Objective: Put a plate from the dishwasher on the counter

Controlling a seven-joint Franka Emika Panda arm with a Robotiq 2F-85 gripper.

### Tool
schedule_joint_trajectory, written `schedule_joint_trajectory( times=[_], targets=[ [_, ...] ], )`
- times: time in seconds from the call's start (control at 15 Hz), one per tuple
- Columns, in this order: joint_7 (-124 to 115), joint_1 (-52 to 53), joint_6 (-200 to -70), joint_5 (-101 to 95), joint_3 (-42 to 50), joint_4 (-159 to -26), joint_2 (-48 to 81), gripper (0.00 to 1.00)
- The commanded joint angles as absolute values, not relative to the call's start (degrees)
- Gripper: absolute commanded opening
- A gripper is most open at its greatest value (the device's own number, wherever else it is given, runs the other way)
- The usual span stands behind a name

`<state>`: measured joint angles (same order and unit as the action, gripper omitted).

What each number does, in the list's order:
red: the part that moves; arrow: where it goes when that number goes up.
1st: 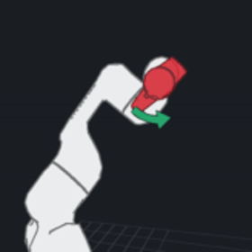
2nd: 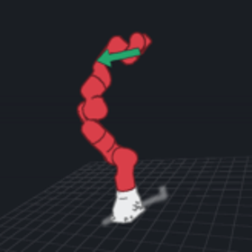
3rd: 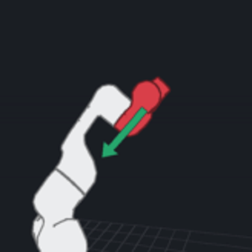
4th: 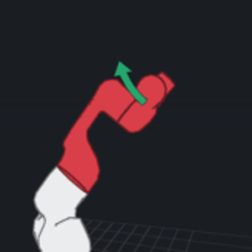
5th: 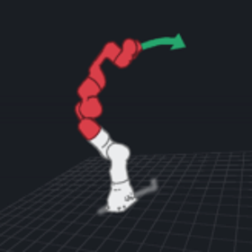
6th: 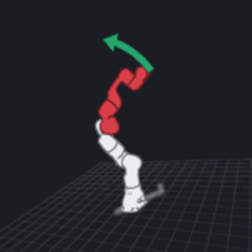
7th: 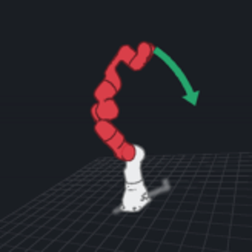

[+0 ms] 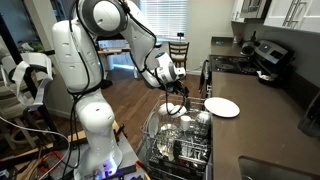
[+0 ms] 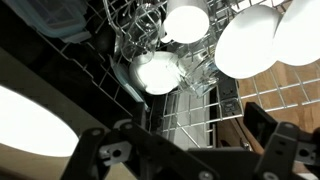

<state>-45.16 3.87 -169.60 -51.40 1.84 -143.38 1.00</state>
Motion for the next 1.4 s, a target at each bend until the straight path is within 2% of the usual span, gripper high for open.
schedule_joint_trajectory(
  times=[0.0,0.47,1.0,1.33],
  targets=[
    [-37.36,3.42,-171.47,-38.74,1.48,-145.04,2.15,1.00],
    [-32.43,3.79,-166.54,-27.36,1.21,-144.69,0.37,1.00],
    [-30.92,3.55,-159.36,-28.32,2.86,-143.47,-2.08,1.00],
    [-26.67,3.72,-159.19,-27.24,4.18,-141.96,-1.26,1.00]
  ],
)
